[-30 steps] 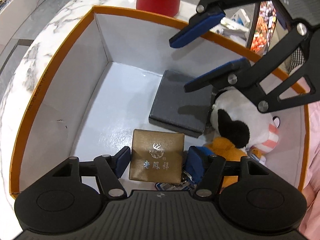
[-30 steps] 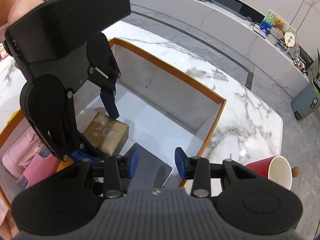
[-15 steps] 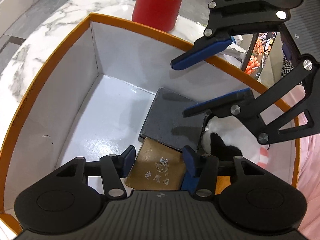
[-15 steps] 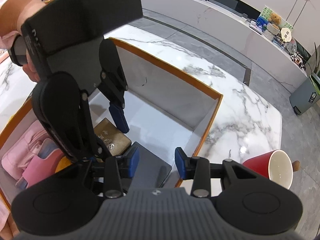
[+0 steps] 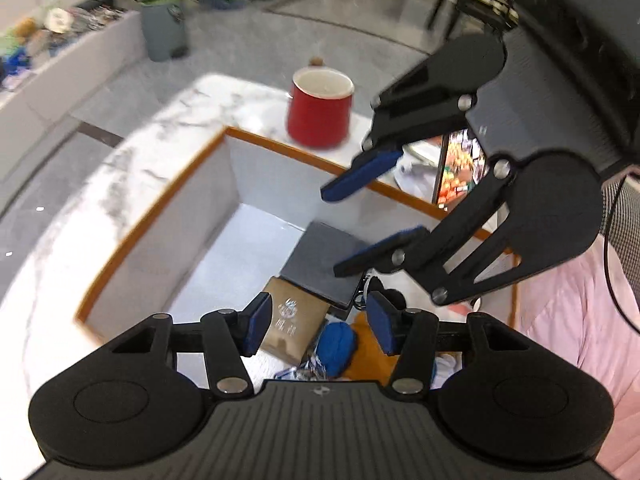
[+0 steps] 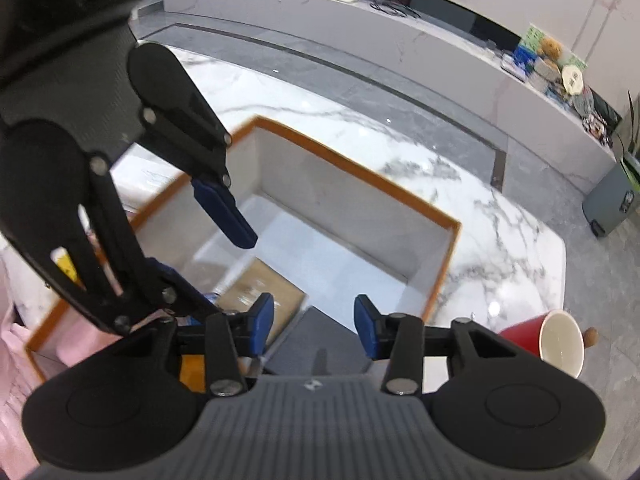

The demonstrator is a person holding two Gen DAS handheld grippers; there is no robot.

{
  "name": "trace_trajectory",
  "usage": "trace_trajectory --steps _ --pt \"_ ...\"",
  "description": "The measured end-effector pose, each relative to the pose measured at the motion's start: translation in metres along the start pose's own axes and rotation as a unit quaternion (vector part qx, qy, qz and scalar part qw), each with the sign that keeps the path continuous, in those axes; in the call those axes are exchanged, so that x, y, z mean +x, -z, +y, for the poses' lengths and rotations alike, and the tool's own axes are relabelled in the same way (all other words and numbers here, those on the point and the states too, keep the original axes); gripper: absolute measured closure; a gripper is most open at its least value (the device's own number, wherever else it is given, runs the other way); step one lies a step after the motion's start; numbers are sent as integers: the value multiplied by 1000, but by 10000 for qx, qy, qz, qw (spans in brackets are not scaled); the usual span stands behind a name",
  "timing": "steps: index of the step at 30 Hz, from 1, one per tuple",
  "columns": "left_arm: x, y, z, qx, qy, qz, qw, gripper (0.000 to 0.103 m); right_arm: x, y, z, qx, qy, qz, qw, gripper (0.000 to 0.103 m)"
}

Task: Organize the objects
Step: 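Move the left gripper to the yellow tape measure while the right gripper approaches the card box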

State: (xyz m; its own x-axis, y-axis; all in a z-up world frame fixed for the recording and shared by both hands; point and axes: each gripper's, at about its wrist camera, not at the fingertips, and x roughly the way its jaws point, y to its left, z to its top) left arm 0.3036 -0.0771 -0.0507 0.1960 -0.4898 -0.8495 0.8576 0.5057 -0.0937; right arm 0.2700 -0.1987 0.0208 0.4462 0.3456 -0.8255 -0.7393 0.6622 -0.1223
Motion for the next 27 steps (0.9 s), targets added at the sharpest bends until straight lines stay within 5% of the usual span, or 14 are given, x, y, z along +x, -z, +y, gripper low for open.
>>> trace_trajectory --steps 7,18,27 --pt "-48 32 -25 -273 -651 -185 9973 41 -21 -14 47 -71 -308 -210 9993 57" --pt "-100 150 -43 -1398 -1048 -251 9843 35 -4 -26 151 -653 -1263 -277 9895 57" --pt "-66 191 -44 -868 -1111 45 9900 28 45 -24 202 -1369 -1370 354 9804 57"
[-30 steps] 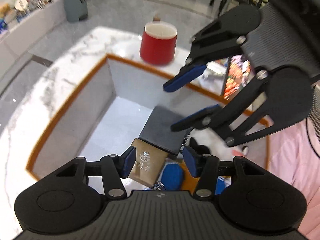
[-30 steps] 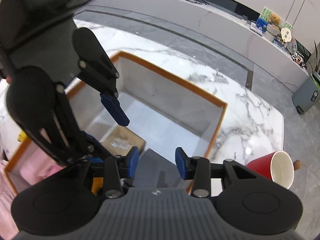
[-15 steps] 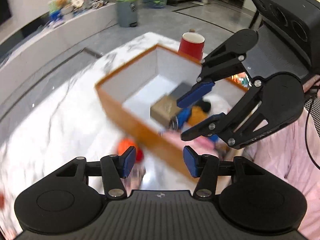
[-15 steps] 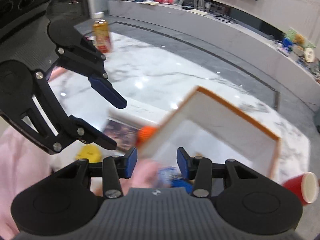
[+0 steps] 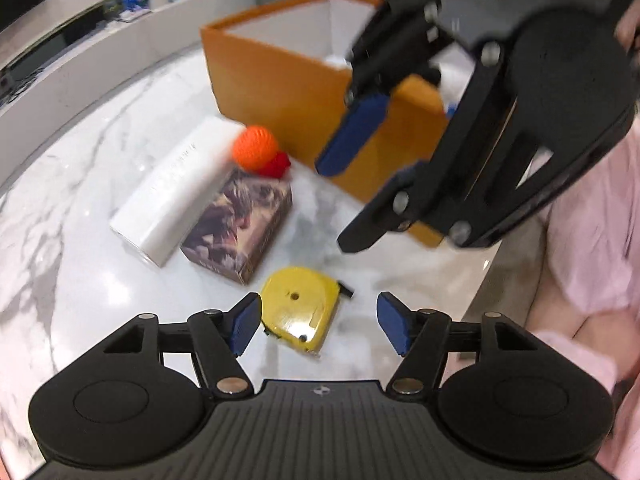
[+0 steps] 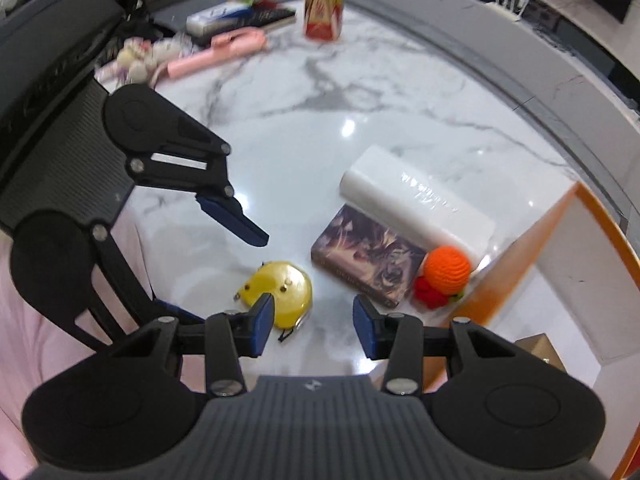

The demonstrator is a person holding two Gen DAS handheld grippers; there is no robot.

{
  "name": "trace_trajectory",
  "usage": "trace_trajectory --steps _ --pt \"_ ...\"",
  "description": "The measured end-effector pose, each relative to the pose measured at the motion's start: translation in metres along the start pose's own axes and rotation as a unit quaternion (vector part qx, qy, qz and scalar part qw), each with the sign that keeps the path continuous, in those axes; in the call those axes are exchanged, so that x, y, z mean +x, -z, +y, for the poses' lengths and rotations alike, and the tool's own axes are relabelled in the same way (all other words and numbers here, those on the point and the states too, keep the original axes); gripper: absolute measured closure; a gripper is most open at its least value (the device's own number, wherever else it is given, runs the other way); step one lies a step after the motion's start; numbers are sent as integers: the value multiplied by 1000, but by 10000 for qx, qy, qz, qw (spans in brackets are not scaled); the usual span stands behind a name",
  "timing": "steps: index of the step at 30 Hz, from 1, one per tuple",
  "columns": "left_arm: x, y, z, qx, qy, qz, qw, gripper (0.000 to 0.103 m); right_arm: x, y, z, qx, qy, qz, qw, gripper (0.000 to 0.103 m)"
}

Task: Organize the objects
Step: 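Move the left gripper to the yellow tape measure while the right gripper approaches the card box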

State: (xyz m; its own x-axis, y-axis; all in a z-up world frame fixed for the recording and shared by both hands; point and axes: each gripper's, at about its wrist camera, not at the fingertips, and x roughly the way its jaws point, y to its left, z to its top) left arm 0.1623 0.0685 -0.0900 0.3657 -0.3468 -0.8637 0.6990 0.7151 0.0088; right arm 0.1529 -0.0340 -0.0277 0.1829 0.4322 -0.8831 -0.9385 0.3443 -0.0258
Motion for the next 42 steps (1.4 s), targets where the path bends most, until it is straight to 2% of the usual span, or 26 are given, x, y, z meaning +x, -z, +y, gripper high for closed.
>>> trace_trajectory --steps 3,7,12,14,16,20,22,26,30,34,39,42 --pt "12 -2 11 127 27 91 9999 28 8 2 -1 -118 -5 175 9998 57" --pt "30 -2 20 198 277 225 9992 28 21 -3 -7 -229 -95 374 9990 57" --pt "44 3 17 307 215 344 9987 35 32 -9 -16 -444 -140 540 9975 57" --pt "43 4 16 302 257 309 9987 41 35 -13 -18 -601 -173 604 9962 57" --pt "41 6 15 307 226 302 9988 41 37 -18 -19 -777 -159 662 9947 56" --pt "33 13 20 119 83 432 9990 42 42 -32 -21 -1150 -191 722 9906 44" --pt "27 19 26 -37 -33 462 9989 42 47 -40 -20 -1472 -223 786 9857 39" --pt "10 29 45 -443 -134 425 9980 42 66 -58 -16 -2241 -292 1052 9684 38" --pt "2 35 56 -626 -294 402 9968 42 90 -71 -16 -2658 -450 1394 9528 35" --pt "-2 39 61 -755 -266 307 9963 42 109 -75 -12 -3018 -517 1668 9373 35" --pt "-1 40 62 -791 -230 268 9962 42 123 -74 -9 -3203 -466 1825 9284 34" --pt "-11 36 59 -799 -241 261 9962 42 129 -75 -12 -3102 -493 1852 9312 34"
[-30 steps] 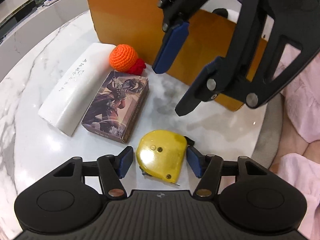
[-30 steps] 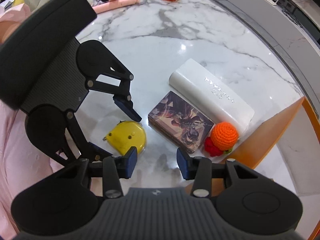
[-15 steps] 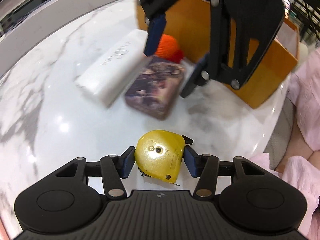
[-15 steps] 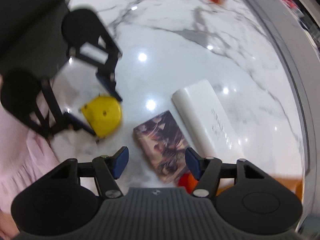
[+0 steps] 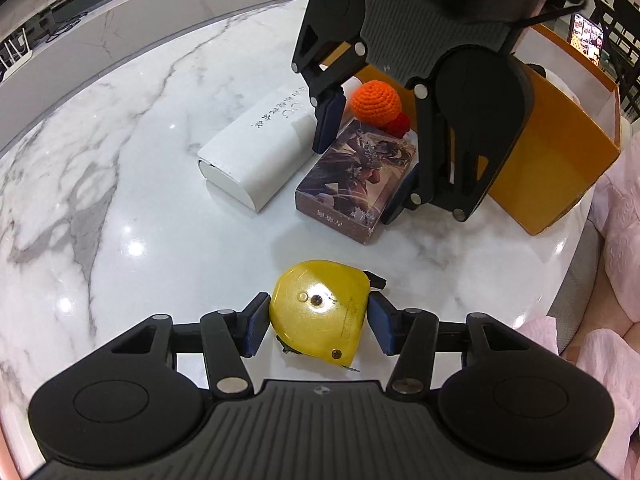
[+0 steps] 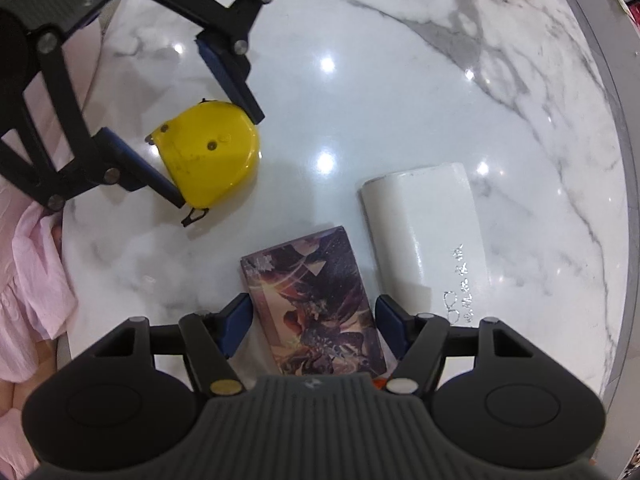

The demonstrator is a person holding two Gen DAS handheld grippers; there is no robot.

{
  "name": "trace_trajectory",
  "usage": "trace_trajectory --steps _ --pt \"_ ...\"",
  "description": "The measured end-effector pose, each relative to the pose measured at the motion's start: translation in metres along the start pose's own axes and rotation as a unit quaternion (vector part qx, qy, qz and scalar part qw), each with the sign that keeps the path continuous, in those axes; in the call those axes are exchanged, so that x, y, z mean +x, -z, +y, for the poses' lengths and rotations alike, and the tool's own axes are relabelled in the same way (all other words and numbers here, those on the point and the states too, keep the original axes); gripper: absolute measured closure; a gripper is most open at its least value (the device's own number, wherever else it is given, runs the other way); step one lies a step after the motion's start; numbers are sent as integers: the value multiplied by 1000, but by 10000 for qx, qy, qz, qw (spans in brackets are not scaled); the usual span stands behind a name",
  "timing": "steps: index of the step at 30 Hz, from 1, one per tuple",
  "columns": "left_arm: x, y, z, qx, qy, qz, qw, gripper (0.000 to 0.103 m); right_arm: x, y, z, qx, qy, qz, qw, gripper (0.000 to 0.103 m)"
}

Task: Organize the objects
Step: 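Move the left gripper to the yellow tape measure while the right gripper approaches the card box, then grasp the yellow tape measure with the left gripper while the right gripper grasps the card box, then carry the tape measure and card box into the orange box and release both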

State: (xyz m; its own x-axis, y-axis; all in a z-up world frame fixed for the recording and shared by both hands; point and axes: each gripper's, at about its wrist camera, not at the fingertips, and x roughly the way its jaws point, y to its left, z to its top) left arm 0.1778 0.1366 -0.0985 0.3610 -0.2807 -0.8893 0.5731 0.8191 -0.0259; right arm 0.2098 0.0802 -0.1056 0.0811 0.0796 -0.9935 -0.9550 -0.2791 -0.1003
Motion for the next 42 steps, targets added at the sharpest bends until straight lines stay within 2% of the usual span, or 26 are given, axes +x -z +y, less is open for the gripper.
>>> trace_trajectory --steps 7,10,14,21,28,31,34,36,39,42 --pt "6 3 0 -58 -61 -5 10000 42 3 3 -2 380 6 -93 9992 36" --pt "0 3 -2 -97 -106 -20 9999 42 -2 6 -5 939 54 -183 9954 37" --pt "-15 0 -9 -95 -156 -95 9998 42 -21 14 -17 1991 -126 -512 9786 37" --pt "-57 -24 -30 89 -416 -563 9975 42 -92 37 -24 3235 -305 -1379 9356 37" --pt "-86 -72 -66 469 -620 -1102 9909 42 -171 80 -8 3849 386 -1812 9042 37" --pt "-87 -94 -82 551 -589 -1259 9888 42 -195 116 -7 4311 596 -1907 8799 37" --pt "-78 -116 -93 618 -569 -1332 9875 42 -201 158 -10 4929 731 -1926 8454 37" --pt "-70 -127 -100 633 -550 -1347 9873 42 -191 180 -15 5389 725 -1887 8178 37" --pt "-54 -141 -101 634 -508 -1284 9884 42 -163 213 -26 6186 405 -1888 7616 37" --pt "-42 -149 -101 672 -559 -1188 9891 42 -136 230 -35 6697 94 -1984 7156 37"
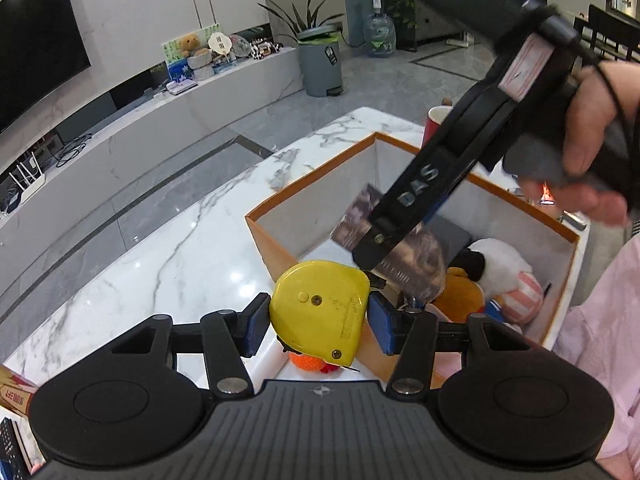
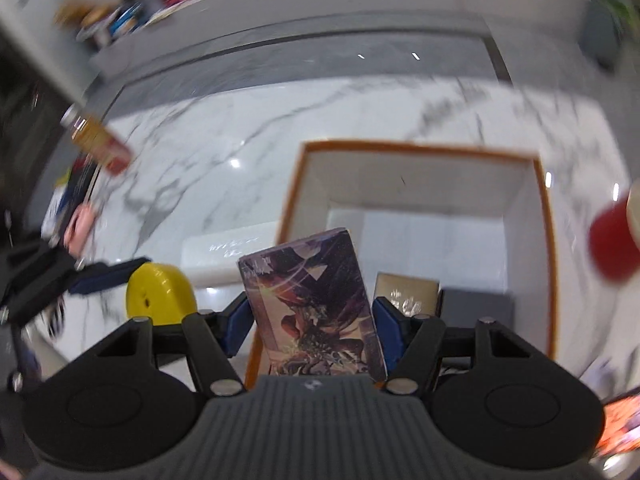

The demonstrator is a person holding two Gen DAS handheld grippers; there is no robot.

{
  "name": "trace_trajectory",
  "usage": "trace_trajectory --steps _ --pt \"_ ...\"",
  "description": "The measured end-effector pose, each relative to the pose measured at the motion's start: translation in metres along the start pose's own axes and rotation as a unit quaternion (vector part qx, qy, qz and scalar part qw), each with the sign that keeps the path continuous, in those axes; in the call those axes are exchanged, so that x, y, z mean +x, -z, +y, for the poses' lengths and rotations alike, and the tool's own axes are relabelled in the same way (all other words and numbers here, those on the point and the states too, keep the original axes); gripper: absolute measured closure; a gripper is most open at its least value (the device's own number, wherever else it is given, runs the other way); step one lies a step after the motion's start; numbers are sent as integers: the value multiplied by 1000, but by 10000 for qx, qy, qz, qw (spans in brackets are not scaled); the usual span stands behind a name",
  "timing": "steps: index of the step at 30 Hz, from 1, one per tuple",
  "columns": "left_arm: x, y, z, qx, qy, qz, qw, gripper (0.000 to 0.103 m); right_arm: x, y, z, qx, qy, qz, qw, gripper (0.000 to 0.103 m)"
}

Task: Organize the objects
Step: 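Carry the tape measure and card box into the orange box and release both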

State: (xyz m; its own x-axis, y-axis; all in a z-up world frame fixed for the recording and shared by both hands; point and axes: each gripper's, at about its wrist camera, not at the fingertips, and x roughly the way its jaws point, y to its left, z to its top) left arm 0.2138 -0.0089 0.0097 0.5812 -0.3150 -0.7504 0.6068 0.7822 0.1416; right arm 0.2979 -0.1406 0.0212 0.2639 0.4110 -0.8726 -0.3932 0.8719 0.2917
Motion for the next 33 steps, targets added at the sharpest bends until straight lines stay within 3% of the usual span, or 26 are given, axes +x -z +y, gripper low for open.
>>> trace_trajectory --steps 5,13,23,28,33 --pt "16 -5 5 26 15 140 9999 42 38 -4 -24 862 -428 197 9952 37" --pt "41 -9 8 100 55 362 9993 42 81 -12 -43 1654 -584 332 9839 37" --pt "51 -6 6 234 82 474 9986 42 103 -8 -45 1854 -760 854 9760 38" --pt "48 -10 10 220 83 381 9990 42 97 -16 -39 1443 -705 765 9840 38" --pt "56 -16 15 186 5 426 9989 42 95 -34 -29 235 -406 360 9982 49"
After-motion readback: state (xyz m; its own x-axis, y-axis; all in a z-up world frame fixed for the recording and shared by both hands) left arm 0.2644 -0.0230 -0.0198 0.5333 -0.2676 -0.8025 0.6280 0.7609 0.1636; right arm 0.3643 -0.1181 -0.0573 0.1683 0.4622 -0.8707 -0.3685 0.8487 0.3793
